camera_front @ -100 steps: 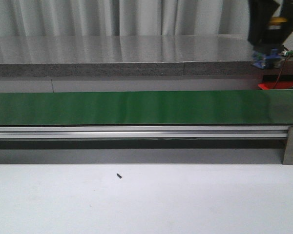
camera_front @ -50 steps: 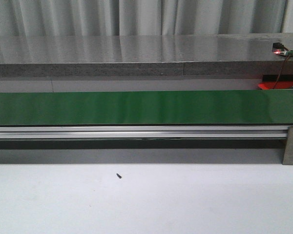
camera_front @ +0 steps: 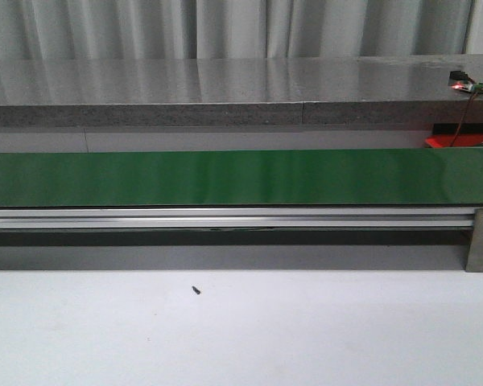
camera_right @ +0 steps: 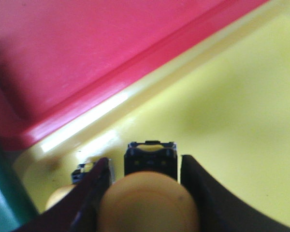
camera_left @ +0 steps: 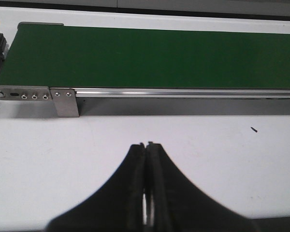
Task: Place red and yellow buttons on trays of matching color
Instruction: 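Carry the button to the yellow tray, lower it beside the first, release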
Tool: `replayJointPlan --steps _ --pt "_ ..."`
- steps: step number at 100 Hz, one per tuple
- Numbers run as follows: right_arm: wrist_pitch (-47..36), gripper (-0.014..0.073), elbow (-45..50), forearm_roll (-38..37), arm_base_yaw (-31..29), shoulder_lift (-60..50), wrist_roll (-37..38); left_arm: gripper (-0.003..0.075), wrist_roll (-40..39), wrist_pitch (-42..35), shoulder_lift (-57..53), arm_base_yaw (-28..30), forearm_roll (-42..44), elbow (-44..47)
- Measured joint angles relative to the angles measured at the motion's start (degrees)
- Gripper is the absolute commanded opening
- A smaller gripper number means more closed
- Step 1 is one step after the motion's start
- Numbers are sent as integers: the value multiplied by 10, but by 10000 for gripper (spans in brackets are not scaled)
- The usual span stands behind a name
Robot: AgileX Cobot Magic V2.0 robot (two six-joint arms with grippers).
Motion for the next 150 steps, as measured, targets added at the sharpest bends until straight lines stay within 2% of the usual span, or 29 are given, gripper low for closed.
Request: replayJointPlan --steps 18,54,66,78,88,135,142,150 --pt "-29 194 28 3 -3 21 1 -20 0 0 0 0 0 0" --pt "-34 217 35 6 -3 61 2 -20 0 0 0 0 0 0" --pt "-35 291 35 6 -3 68 2 -20 0 0 0 0 0 0" --pt "-36 448 35 6 -3 70 2 -20 0 0 0 0 0 0" --pt "-37 517 35 6 -3 71 2 -20 0 0 0 0 0 0" --pt "-42 514 35 6 -3 50 2 -20 0 0 0 0 0 0" --pt "-43 456 35 6 1 33 2 -20 0 0 0 0 0 0" --pt "-43 316 35 6 12 9 2 -20 0 0 0 0 0 0"
